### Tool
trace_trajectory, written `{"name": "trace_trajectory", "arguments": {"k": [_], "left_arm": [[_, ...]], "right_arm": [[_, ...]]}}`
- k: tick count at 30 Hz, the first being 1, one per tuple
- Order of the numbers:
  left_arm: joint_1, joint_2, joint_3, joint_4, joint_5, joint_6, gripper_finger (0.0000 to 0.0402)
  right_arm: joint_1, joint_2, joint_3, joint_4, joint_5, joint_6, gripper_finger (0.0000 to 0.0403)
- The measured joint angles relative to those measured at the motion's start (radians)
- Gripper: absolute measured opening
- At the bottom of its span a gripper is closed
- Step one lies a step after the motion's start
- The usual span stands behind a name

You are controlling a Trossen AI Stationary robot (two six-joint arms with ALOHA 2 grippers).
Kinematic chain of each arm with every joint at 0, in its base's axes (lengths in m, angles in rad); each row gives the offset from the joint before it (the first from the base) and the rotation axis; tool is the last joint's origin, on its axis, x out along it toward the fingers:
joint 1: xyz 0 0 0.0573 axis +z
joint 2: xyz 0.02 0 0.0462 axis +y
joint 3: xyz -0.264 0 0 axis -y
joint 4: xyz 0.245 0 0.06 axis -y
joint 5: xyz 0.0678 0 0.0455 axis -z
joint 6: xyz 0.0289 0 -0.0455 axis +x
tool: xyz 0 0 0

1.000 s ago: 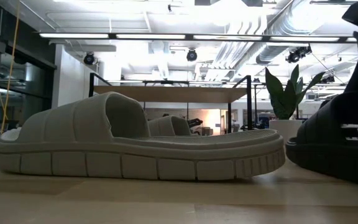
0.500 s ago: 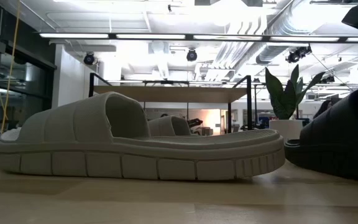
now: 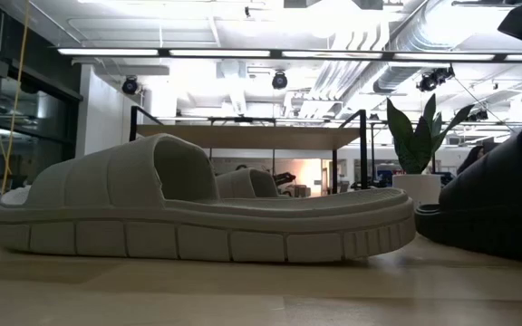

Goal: Pick and place slides into the shelf
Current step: Put the right black slide on the shelf

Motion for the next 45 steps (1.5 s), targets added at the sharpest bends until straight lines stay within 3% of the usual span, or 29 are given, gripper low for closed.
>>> {"name": "trace_trajectory", "arguments": {"k": [7,13,23,34,45], "left_arm": [[0.0,0.0,0.001,-0.036,-0.004,0.0,0.0001],[0.0,0.0,0.001,-0.083,-0.082,-0.011,0.0001],[0.0,0.014,0.001,-0.1,-0.093,-0.011,0.0001],[0.0,0.053,0.001,-0.107,-0.141,0.014,0.0001],[0.0,0.035,0.001,-0.103,-0.157,0.014,0.0001]], "right_arm": [[-0.017,0.001,0.0,-0.094,0.011,0.043,0.0001],[-0.028,-0.005,0.0,-0.147,0.042,0.093,0.0],[-0.031,-0.146,0.0,-0.147,0.152,0.081,0.0],[-0.109,-0.249,0.001,-0.161,0.199,-0.054,0.0],[-0.233,-0.387,0.001,-0.192,0.314,-0.226,0.0]]}}
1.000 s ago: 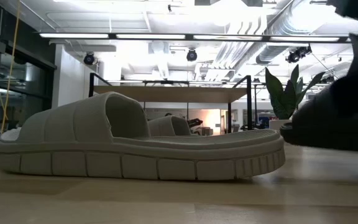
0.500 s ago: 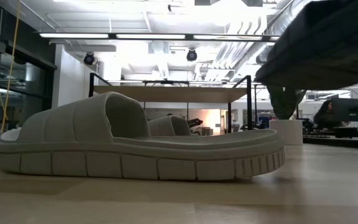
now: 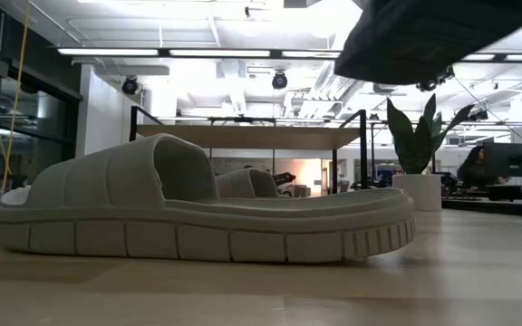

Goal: Pick and place slides into the shelf
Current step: Put the right black slide on the shelf

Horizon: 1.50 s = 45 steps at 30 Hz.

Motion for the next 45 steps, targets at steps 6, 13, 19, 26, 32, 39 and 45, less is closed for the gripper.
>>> {"name": "trace_trajectory", "arguments": {"k": [6,13,19,26,32,39,45], "left_arm": [[0.0,0.0,0.0,0.0,0.0,0.0,0.0001],[0.0,0.0,0.0,0.0,0.0,0.0,0.0001],[0.0,0.0,0.0,0.002,0.0,0.001,0.0001],[0.0,0.0,0.0,0.006,0.0,0.001,0.0001],[0.0,0.0,0.0,0.006,0.0,0.001,0.0001],[0.0,0.0,0.0,0.006,0.0,0.001,0.0001],[0.0,0.0,0.0,0.006,0.0,0.001,0.0001]], "right_arm": [[-0.09,-0.062,0.0,0.003,0.002,-0.132,0.0],[-0.187,-0.119,0.0,0.011,0.009,-0.26,0.0],[-0.271,-0.157,0.0,0.08,0.008,-0.413,0.0],[-0.38,-0.2,0.0,0.198,-0.011,-0.599,0.0],[-0.478,-0.204,0.0,0.338,-0.081,-0.774,0.0],[-0.589,-0.204,0.0,0.455,-0.148,-0.908,0.0],[-0.692,-0.204,0.0,0.535,-0.245,-0.985,0.0]]}}
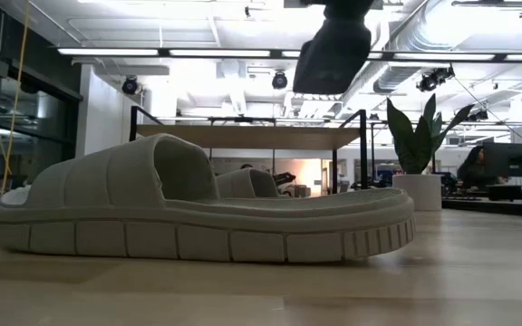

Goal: Pick and place slides into the shelf
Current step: Put the right black slide on the shelf

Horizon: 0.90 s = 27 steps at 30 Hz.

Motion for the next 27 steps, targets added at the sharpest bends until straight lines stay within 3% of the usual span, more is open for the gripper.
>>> {"name": "trace_trajectory", "arguments": {"k": [16,27], "left_arm": [[0.0,0.0,0.0,0.0,0.0,0.012,0.0001],[0.0,0.0,0.0,0.0,0.0,0.011,0.0001]], "right_arm": [[-0.19,0.0,-0.007,0.116,-0.167,-0.121,0.0],[-0.261,0.009,-0.008,0.169,-0.218,-0.155,0.0]]}}
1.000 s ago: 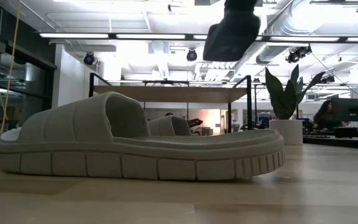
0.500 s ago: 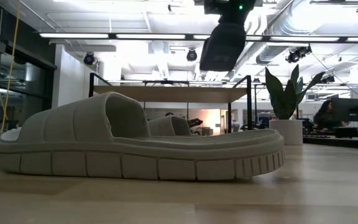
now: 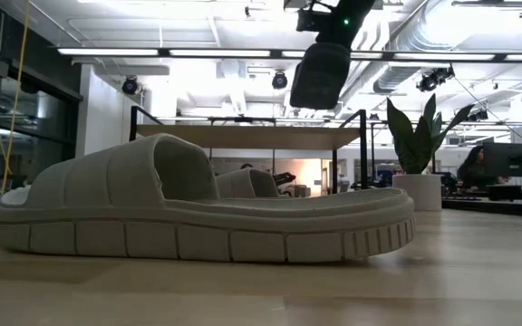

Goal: Pick and place slides into the shelf
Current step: Put the right black slide on the shelf

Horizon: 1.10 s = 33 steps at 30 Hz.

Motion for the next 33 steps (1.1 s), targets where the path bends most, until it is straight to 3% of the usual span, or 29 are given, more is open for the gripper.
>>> {"name": "trace_trajectory", "arguments": {"k": [20,33], "left_arm": [[0.0,0.0,-0.001,-0.001,0.001,0.0,0.0001],[0.0,0.0,-0.001,-0.014,0.004,-0.012,0.0001]], "right_arm": [[-0.072,0.126,0.0,0.042,-0.029,-0.052,0.0],[-0.088,0.128,0.0,0.006,-0.039,-0.096,0.0]]}}
